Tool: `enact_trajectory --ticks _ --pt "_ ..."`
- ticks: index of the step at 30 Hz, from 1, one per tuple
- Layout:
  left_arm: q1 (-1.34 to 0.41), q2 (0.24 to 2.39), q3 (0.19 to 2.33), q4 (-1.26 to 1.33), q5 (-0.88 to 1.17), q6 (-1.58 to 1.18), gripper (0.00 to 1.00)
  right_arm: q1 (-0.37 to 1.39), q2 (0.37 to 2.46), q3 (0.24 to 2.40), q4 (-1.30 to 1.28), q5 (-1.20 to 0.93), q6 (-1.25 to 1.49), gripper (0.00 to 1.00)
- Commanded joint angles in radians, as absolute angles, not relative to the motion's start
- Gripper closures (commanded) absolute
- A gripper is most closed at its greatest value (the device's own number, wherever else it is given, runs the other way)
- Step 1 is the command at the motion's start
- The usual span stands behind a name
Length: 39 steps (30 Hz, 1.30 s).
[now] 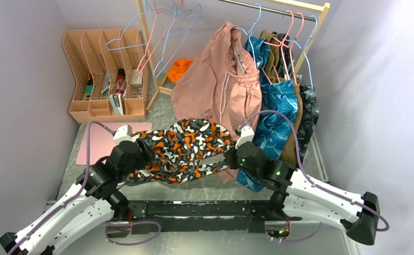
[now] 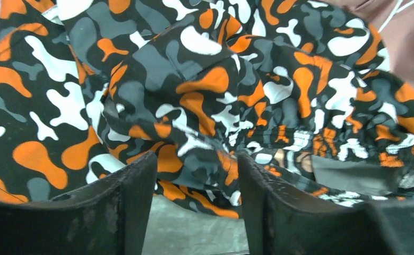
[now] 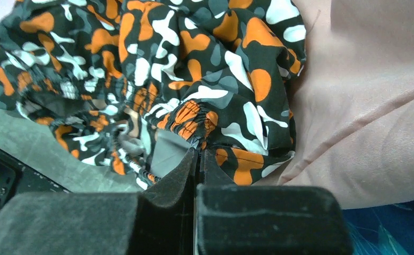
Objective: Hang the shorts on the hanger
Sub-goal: Adjust the shorts at the center of the board.
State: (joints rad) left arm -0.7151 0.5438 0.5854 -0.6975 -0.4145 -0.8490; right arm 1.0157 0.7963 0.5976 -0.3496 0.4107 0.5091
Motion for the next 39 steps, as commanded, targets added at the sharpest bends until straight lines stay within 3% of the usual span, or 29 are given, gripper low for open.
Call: enact_trajectory --ticks 1,5,11,26,35,39 --pt "-0.714 0.559 0.640 -0.698 -0.369 -0.898 0.31 1.010 0.764 0.614 -0.346 0.418 0.559 1.00" --pt "-0.714 0.711 0.735 -0.746 -0.396 -0.822 0.20 1.011 0.780 0.621 -0.345 0.421 0.538 1.00" --pt "-0.730 0.882 0.777 -0.708 -0.313 -0.748 0.23 1.012 0.800 0.627 -0.326 0.410 0.529 1.00" --pt "-0.919 1.094 0.803 -0.819 -0.363 -0.764 0.15 1.011 0.818 0.645 -0.339 0.414 0.517 1.00" --pt "-0.927 1.198 0.819 -0.897 -0.490 -0.836 0.31 1.011 0.804 0.652 -0.359 0.425 0.515 1.00" --pt "-0.927 1.199 0.814 -0.902 -0.518 -0.857 0.44 1.011 0.783 0.648 -0.372 0.435 0.516 1.00"
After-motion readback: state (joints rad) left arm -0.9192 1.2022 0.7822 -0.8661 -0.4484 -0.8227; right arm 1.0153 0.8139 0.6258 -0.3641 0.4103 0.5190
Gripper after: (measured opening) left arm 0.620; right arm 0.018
